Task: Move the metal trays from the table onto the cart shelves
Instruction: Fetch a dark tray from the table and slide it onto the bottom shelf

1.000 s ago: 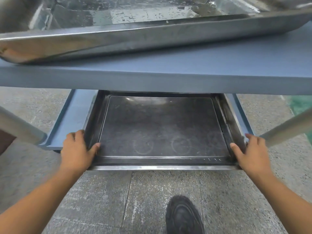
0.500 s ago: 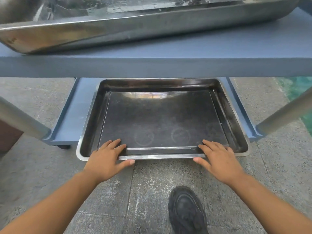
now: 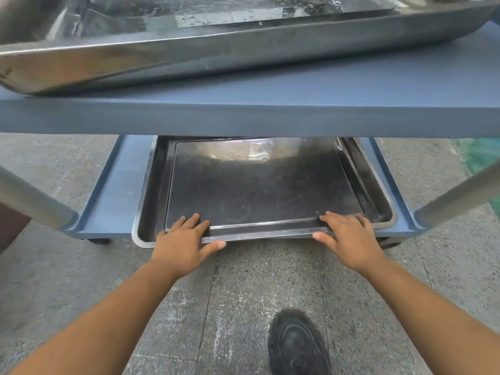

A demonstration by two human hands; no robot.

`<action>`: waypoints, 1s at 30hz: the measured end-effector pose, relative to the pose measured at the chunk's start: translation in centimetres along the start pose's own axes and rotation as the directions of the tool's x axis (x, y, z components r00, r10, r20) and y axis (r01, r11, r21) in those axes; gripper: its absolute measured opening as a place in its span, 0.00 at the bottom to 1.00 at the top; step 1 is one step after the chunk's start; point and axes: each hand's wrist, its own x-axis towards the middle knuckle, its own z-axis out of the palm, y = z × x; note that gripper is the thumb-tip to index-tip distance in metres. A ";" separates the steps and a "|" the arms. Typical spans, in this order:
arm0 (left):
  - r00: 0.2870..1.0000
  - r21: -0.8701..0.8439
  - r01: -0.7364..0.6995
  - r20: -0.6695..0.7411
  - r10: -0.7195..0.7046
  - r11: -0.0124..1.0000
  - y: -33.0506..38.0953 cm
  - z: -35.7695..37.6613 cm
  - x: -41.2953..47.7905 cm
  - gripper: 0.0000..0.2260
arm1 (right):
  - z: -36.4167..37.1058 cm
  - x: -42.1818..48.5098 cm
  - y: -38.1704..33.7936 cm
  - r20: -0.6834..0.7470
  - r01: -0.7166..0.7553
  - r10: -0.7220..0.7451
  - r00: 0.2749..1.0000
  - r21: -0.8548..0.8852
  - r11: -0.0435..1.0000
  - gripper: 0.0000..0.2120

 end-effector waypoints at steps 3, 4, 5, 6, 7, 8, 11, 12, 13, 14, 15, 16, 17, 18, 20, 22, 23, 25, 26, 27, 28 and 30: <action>1.000 -0.005 0.019 -0.009 -0.019 1.000 0.5 0.0 1.1 0.42 | 0.0 1.4 0.3 -0.016 -0.006 0.006 1.000 -0.013 1.000 0.29; 1.000 -0.009 0.025 -0.014 -0.025 1.000 0.7 0.0 1.4 0.42 | -0.1 1.8 0.4 -0.023 -0.006 0.006 1.000 -0.011 1.000 0.28; 0.999 -0.014 0.032 -0.020 -0.032 0.999 0.8 0.0 1.7 0.42 | -0.1 2.3 0.4 -0.035 -0.007 0.007 0.999 -0.002 1.000 0.27; 0.999 -0.020 0.041 -0.027 -0.041 0.999 1.0 0.0 2.0 0.42 | -0.1 2.8 0.3 -0.052 -0.009 0.010 0.999 0.012 1.000 0.26; 0.998 -0.026 0.050 -0.032 -0.051 0.998 1.1 -0.1 2.2 0.42 | -0.1 3.4 0.3 -0.071 -0.013 0.015 0.997 0.025 1.000 0.25; 0.998 -0.031 0.059 -0.033 -0.060 0.998 1.4 -0.1 2.6 0.42 | -0.1 3.9 0.3 -0.087 -0.017 0.020 0.996 0.035 0.999 0.24; 0.995 -0.050 0.091 -0.039 -0.094 0.995 2.3 -0.1 3.4 0.40 | -0.1 5.6 0.5 -0.102 -0.041 0.049 0.994 0.073 0.997 0.23; 0.993 -0.054 0.103 -0.048 -0.106 0.993 2.6 -0.1 3.7 0.39 | 0.0 6.2 0.5 -0.106 -0.055 0.065 0.992 0.087 0.995 0.24; 0.991 -0.058 0.116 -0.056 -0.119 0.992 3.0 0.0 3.9 0.39 | 0.0 6.9 0.6 -0.114 -0.068 0.079 0.990 0.099 0.993 0.24; 0.989 -0.062 0.130 -0.062 -0.134 0.989 3.4 0.2 4.1 0.39 | 0.0 7.5 0.6 -0.126 -0.077 0.090 0.988 0.109 0.991 0.24; 0.987 -0.065 0.145 -0.065 -0.149 0.987 3.8 0.3 4.2 0.40 | 0.0 8.0 0.6 -0.136 -0.084 0.100 0.986 0.119 0.989 0.24; 0.984 -0.066 0.160 -0.066 -0.164 0.985 4.1 0.4 4.4 0.40 | 0.0 8.4 0.6 -0.142 -0.091 0.109 0.984 0.131 0.987 0.24; 0.982 -0.063 0.172 -0.066 -0.176 0.983 4.4 0.5 4.5 0.41 | 0.1 8.6 0.7 -0.143 -0.095 0.117 0.983 0.148 0.984 0.24; 0.981 -0.059 0.180 -0.064 -0.183 0.982 4.5 0.5 4.6 0.41 | 0.1 8.7 0.7 -0.141 -0.096 0.120 0.983 0.164 0.982 0.24; 0.980 -0.058 0.185 -0.064 -0.188 0.981 4.7 0.6 4.6 0.40 | 0.2 8.8 1.1 -0.129 -0.088 0.111 0.985 0.176 0.980 0.24; 0.979 -0.057 0.188 -0.066 -0.192 0.980 4.7 0.7 4.5 0.40 | 0.2 8.9 1.4 -0.111 -0.078 0.098 0.989 0.167 0.983 0.24; 0.979 -0.059 0.190 -0.063 -0.193 0.980 4.7 0.7 4.5 0.40 | 0.1 9.0 1.4 -0.104 -0.076 0.094 0.990 0.162 0.984 0.24; 0.979 -0.064 0.190 -0.060 -0.194 0.980 4.8 0.7 4.5 0.40 | 0.1 9.0 1.5 -0.095 -0.072 0.088 0.992 0.158 0.985 0.24; 0.979 -0.066 0.188 -0.061 -0.192 0.980 4.8 0.7 4.4 0.40 | 0.0 9.0 1.5 -0.093 -0.070 0.085 0.992 0.162 0.984 0.24; 0.980 -0.065 0.185 -0.063 -0.189 0.981 4.8 0.6 4.3 0.39 | 0.1 9.0 1.4 -0.091 -0.066 0.083 0.992 0.170 0.983 0.24; 0.981 -0.063 0.180 -0.065 -0.184 0.982 4.8 0.6 4.2 0.39 | 0.1 8.9 1.4 -0.090 -0.063 0.080 0.993 0.182 0.981 0.24; 0.983 -0.053 0.166 -0.071 -0.170 0.985 4.8 0.5 4.0 0.37 | 0.1 8.9 1.4 -0.090 -0.058 0.080 0.993 0.222 0.973 0.25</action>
